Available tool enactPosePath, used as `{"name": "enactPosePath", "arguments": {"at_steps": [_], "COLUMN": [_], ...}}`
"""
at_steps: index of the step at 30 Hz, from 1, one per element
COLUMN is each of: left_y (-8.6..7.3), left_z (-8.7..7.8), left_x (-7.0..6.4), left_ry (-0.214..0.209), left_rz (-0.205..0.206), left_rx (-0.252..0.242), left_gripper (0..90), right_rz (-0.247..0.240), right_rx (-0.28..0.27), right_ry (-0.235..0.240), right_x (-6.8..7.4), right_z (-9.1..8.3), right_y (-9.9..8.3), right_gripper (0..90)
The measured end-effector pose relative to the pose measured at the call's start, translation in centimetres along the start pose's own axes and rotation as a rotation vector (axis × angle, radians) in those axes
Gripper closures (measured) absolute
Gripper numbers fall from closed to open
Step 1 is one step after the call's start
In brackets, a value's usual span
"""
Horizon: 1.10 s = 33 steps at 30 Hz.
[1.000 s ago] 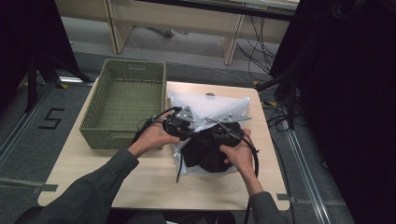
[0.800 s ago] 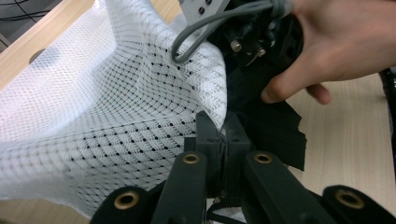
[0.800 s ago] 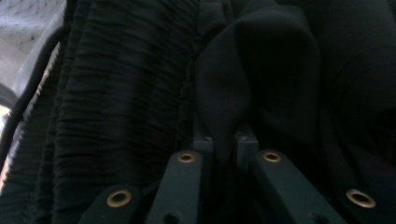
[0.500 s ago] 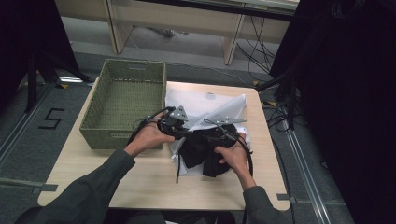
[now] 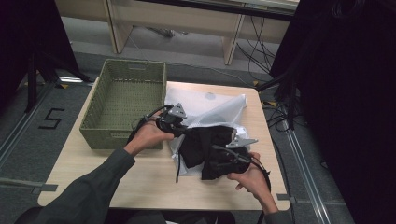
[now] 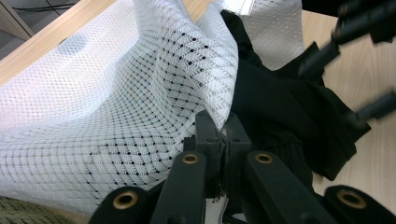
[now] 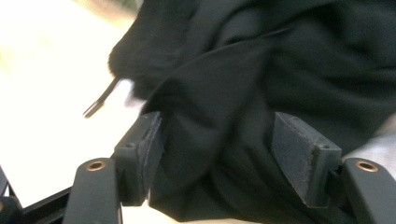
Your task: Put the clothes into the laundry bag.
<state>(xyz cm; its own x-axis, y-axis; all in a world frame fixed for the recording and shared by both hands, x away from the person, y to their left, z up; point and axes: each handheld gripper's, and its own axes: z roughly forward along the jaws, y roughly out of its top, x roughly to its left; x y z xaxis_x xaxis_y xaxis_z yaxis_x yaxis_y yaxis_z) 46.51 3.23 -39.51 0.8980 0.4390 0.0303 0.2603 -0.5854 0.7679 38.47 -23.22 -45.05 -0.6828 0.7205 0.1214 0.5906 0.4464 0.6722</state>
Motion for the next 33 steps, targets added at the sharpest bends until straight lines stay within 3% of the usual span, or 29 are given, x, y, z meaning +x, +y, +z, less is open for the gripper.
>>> {"name": "enactPosePath", "arguments": {"at_steps": [2, 3, 4, 5, 6, 7, 8, 10, 11, 12, 14, 15, 17, 18, 20, 22, 24, 26, 27, 28, 29, 30, 31, 33], "left_y": [0.1, 0.0, 0.1, 0.1, 0.1, 0.1, 0.1, 0.2, 0.3, 0.3, 0.5, 0.6, 0.5, 0.4, 0.1, -0.2, -0.4, -0.7, -0.8, -0.9, -0.9, -1.0, -1.0, -1.2], "left_z": [0.0, 0.2, 0.1, 0.2, 0.2, 0.2, 0.3, 0.3, 0.4, 0.5, 0.7, 0.6, 0.7, 0.7, 0.5, 0.1, -0.4, -0.9, -1.0, -1.1, -1.2, -1.2, -1.0, -1.0], "left_x": [0.0, -0.2, -0.1, -0.4, -0.5, -0.6, -0.7, -0.8, -0.9, -1.1, -1.5, -1.4, -1.4, -1.4, -1.4, -1.4, -1.5, -1.7, -1.7, -1.8, -1.6, -1.5, -1.4, -1.0], "left_ry": [0.0, 0.001, -0.002, -0.001, -0.006, -0.007, -0.01, -0.029, -0.034, -0.038, -0.038, -0.034, -0.033, -0.03, -0.028, -0.014, -0.01, 0.0, 0.001, 0.001, 0.002, 0.001, 0.006, 0.012], "left_rz": [0.001, -0.028, -0.001, -0.022, -0.011, -0.002, -0.004, 0.008, 0.004, 0.024, 0.035, 0.053, 0.042, 0.04, 0.046, 0.04, 0.031, 0.018, 0.023, 0.023, 0.048, 0.026, 0.015, 0.013], "left_rx": [0.003, -0.015, 0.002, -0.012, -0.004, 0.004, -0.008, 0.007, 0.008, 0.017, 0.027, 0.042, 0.037, 0.033, 0.034, 0.014, -0.007, -0.028, -0.029, -0.026, -0.02, -0.02, -0.027, -0.022], "left_gripper": [87.6, 87.6, 87.6, 87.6, 87.6, 87.6, 87.7, 87.8, 87.9, 87.9, 87.9, 87.9, 87.8, 87.9, 87.6, 85.3, 81.9, 82.2, 82.8, 82.8, 82.7, 82.6, 82.1, 81.2], "right_rz": [-0.024, -0.046, -0.042, -0.062, -0.111, -0.14, -0.138, -0.141, -0.113, -0.096, -0.094, -0.072, -0.03, -0.004, 0.033, 0.065, 0.057, 0.063, 0.072, 0.066, 0.1, 0.085, 0.102, 0.033], "right_rx": [0.033, 0.054, 0.079, 0.116, 0.156, 0.163, 0.137, 0.108, 0.049, 0.031, -0.082, -0.082, -0.099, -0.097, -0.041, -0.026, -0.051, -0.034, -0.074, -0.036, -0.06, -0.038, -0.072, -0.075], "right_ry": [-0.003, -0.031, -0.048, -0.046, -0.068, -0.071, -0.066, -0.052, -0.052, -0.06, -0.072, -0.074, -0.08, -0.092, -0.086, -0.074, -0.078, -0.07, -0.067, -0.057, -0.051, -0.062, -0.066, -0.091], "right_x": [0.6, 0.6, 0.6, 0.5, 0.5, 0.6, 0.5, 0.7, 0.8, 0.8, -0.2, -0.8, -2.2, -2.8, -3.9, -4.1, -4.2, -4.1, -4.1, -4.2, -4.0, -3.9, -3.4, -2.8], "right_z": [1.5, 2.5, 3.6, 4.6, 5.2, 5.5, 5.6, 5.0, 4.8, 4.3, 4.0, 3.9, 5.0, 6.2, 8.4, 9.2, 8.8, 8.3, 8.7, 8.3, 8.3, 7.7, 7.3, 5.7], "right_y": [-0.3, -0.4, -0.5, -0.5, -0.4, -0.3, 0.1, 1.3, 2.1, 3.1, 5.2, 6.2, 7.3, 7.2, 6.1, 5.2, 5.7, 5.8, 5.6, 5.7, 5.7, 5.8, 5.9, 6.2], "right_gripper": [33.2, 34.1, 37.2, 46.0, 60.4, 72.0, 81.9, 85.0, 85.2, 85.3, 85.4, 85.4, 85.4, 85.4, 85.3, 85.2, 84.9, 84.0, 82.6, 78.3, 72.7, 65.7, 58.8, 50.6]}}
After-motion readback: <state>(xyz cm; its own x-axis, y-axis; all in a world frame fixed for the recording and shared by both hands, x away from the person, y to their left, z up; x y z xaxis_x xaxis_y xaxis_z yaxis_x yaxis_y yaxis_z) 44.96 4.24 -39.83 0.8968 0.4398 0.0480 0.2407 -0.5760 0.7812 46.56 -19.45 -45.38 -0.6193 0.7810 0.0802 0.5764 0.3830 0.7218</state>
